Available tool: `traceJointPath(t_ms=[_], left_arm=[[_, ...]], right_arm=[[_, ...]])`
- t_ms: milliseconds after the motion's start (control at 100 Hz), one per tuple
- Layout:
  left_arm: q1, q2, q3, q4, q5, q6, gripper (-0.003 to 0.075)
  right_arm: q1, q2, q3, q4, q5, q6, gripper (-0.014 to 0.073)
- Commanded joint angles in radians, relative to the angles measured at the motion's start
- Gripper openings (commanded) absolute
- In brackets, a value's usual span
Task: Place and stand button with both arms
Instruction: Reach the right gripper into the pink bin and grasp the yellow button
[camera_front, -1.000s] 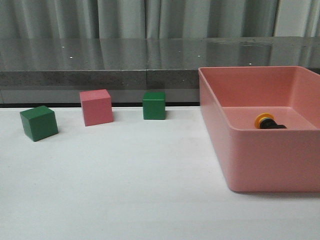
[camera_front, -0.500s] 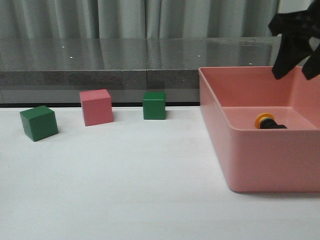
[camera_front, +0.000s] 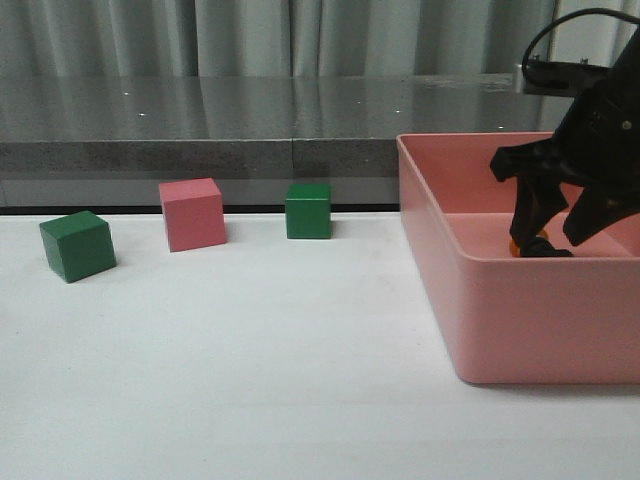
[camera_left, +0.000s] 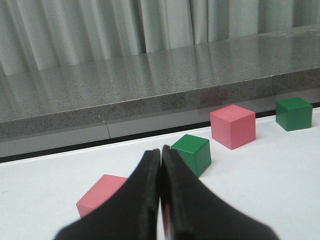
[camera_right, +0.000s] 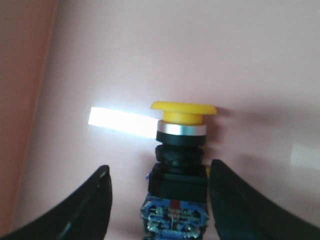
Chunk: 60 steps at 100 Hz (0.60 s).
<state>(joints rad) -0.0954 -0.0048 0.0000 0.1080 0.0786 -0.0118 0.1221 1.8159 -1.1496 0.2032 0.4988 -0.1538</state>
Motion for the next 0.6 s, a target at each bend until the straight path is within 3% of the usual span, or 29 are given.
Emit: traceJointPath(t_ms=[0, 380, 450, 590], left_arm=[[0.003, -0.033, 0.03, -0.012, -0.079, -0.011, -0.0019], [0.003, -0.033, 0.03, -0.012, -0.079, -0.011, -0.0019], [0.003, -0.033, 0.03, -0.012, -0.079, -0.011, -0.0019], [0.003, -0.033, 0.03, -0.012, -0.079, -0.011, -0.0019]], right_arm=[[-0.003, -0.024, -0.032, 0.012, -0.052, -0.013, 0.0442], [-0.003, 0.024, -0.032, 0.005, -0.072, -0.013, 0.0434], [-0.003, 0.024, -0.032, 0.005, -0.071, -0.013, 0.0379], [-0.003, 0.024, -0.032, 0.005, -0.059, -0.013, 0.0172]])
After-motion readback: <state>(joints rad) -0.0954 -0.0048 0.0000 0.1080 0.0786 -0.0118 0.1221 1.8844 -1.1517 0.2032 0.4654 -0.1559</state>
